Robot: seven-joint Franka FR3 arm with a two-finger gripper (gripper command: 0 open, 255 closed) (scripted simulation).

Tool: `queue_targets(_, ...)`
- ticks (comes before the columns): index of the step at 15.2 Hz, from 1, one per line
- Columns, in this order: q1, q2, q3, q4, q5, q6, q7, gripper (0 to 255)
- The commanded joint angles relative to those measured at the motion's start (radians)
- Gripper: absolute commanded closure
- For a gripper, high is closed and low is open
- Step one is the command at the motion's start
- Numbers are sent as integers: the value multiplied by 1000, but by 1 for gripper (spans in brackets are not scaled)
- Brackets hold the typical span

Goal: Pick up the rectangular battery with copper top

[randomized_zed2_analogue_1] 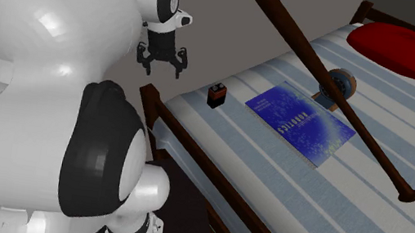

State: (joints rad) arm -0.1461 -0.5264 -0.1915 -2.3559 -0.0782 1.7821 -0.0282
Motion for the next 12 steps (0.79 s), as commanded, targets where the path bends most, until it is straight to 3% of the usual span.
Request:
queue_targets(1,-19,52,-25,14,-10,44,1,0)
queue_targets(12,-107,345,-164,121,-7,257,-14,0)
